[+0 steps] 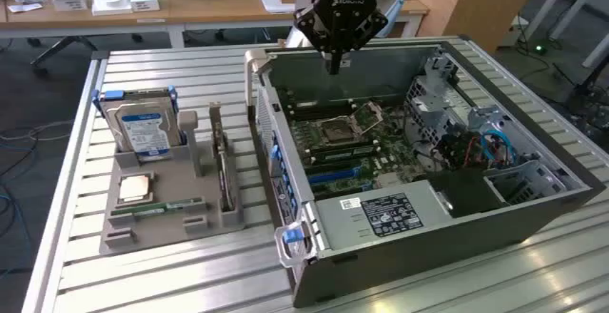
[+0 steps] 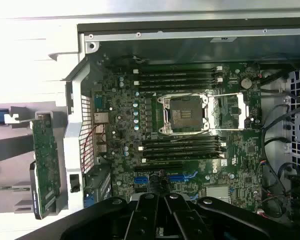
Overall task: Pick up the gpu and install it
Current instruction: 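Reach for the gpu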
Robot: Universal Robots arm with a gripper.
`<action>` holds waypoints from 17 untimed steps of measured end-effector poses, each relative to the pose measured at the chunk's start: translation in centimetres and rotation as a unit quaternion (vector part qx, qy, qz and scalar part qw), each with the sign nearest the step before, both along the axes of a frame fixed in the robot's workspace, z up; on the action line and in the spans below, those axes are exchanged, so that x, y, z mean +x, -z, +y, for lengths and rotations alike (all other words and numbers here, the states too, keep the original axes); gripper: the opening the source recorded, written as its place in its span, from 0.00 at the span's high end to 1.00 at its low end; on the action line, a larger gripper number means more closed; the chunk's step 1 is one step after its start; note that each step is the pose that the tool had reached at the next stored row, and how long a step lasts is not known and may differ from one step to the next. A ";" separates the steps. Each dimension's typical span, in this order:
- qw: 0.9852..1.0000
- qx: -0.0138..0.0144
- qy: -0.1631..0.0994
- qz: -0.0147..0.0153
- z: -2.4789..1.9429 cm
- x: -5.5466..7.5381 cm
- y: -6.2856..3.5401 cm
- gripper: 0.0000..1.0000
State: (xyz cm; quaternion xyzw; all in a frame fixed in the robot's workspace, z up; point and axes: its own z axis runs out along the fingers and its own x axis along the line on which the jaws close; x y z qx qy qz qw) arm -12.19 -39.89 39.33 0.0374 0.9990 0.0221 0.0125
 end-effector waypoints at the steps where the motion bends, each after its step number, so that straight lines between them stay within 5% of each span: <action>1: 1.000 0.000 0.000 0.000 0.00 0.0 0.00 0.89; 17: 1.000 0.000 0.000 0.000 0.00 -0.5 0.00 0.89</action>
